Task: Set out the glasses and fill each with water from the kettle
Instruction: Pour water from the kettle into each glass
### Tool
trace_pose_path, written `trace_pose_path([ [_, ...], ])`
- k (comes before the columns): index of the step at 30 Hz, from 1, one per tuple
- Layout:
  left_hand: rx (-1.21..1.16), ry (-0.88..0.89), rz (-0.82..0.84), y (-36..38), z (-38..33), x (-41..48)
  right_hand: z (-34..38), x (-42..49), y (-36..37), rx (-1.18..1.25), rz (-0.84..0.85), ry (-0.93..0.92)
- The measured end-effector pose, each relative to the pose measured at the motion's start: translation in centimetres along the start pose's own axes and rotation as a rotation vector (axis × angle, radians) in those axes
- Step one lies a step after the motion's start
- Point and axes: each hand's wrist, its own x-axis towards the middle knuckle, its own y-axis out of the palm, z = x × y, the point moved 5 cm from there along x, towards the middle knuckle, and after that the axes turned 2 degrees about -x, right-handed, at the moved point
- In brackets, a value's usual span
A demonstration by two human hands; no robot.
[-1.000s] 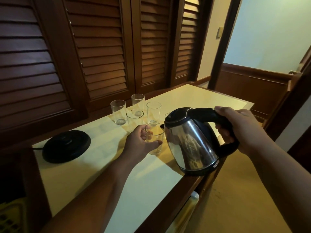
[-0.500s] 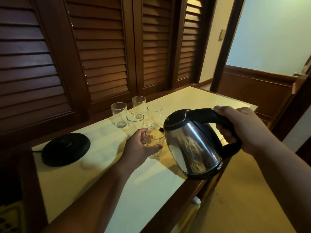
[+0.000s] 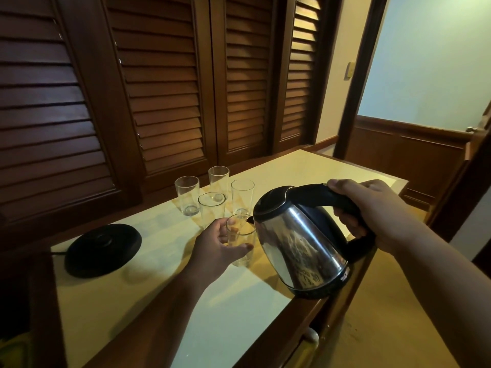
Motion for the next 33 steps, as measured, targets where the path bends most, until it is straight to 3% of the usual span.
trace_pose_path([
  [33,-0.007,-0.006,-0.015,-0.06,-0.42,-0.59,0.62,0.56,-0.01,0.025,0.042,0.009],
])
